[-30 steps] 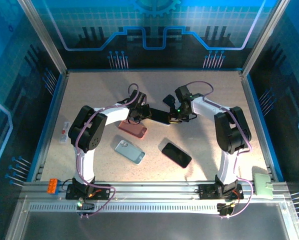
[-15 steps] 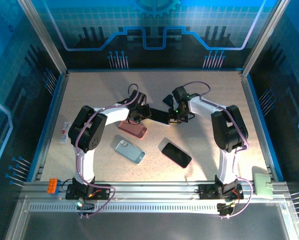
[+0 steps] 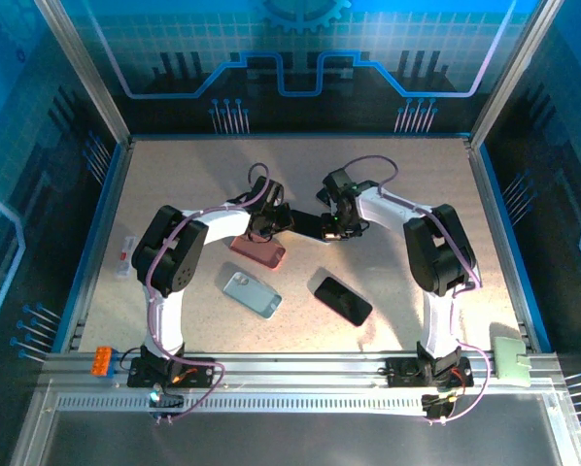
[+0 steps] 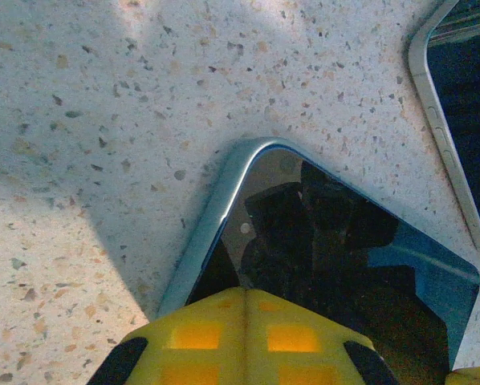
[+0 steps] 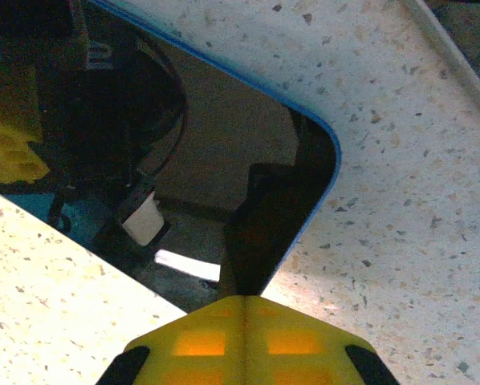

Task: Put the phone into the phone case

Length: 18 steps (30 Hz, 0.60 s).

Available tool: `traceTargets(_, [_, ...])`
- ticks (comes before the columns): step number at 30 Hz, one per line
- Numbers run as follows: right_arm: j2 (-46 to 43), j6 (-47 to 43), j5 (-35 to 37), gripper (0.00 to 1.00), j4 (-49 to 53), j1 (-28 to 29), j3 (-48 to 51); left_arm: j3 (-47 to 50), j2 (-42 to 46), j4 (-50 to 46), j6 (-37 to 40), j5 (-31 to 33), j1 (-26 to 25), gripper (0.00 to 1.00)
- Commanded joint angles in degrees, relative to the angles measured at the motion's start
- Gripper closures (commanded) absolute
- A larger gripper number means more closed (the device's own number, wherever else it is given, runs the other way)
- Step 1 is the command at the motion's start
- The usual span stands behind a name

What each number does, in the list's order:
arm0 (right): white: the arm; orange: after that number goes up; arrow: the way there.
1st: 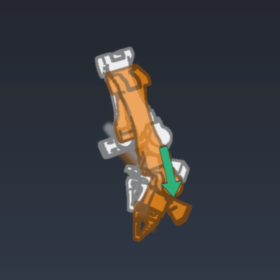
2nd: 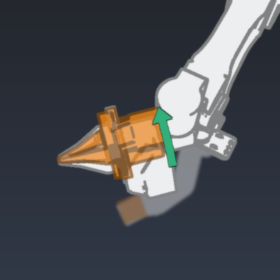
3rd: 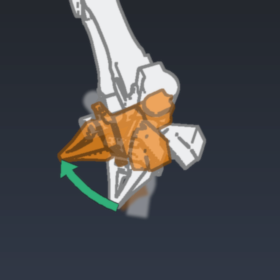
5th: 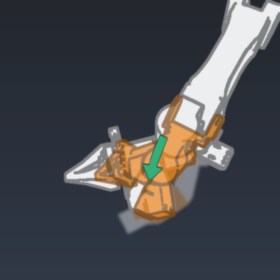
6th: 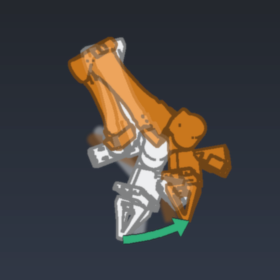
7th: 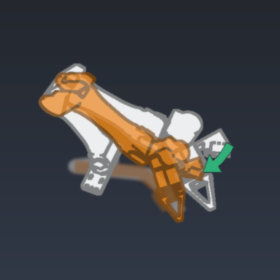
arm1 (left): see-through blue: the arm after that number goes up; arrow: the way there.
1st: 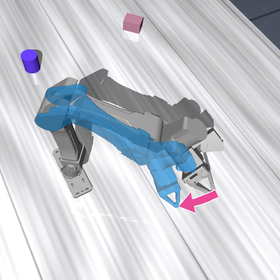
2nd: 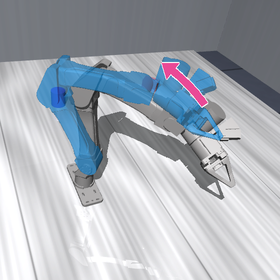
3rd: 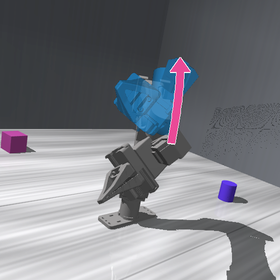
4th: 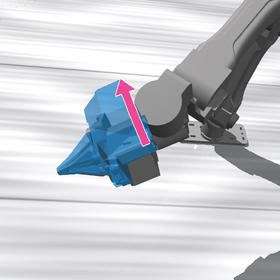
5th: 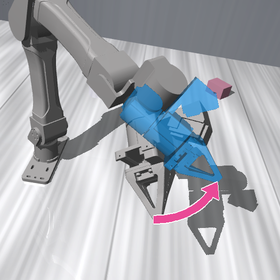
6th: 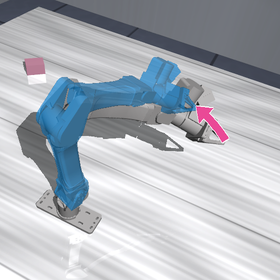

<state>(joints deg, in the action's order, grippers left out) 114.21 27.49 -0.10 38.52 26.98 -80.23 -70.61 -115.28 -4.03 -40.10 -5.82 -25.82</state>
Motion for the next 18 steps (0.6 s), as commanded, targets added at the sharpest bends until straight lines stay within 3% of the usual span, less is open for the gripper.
traceTargets(1, [8.4,-0.3,-2.1,1.0,1.9,3.7,5.0,2.6,-0.6,-3.4,0.9,1.7,0.0,1.0])
traceTargets(10, [10.8,0.5,-3.3,1.0,-0.4,4.7,8.7,3.3,-0.9,-3.0,0.0,1.2,0.3,1.0])
traceTargets(18, [5.6,1.2,-3.5,1.0,-0.8,3.9,9.4,2.0,-0.9,-4.6,1.0,1.9,0.3,1.0])
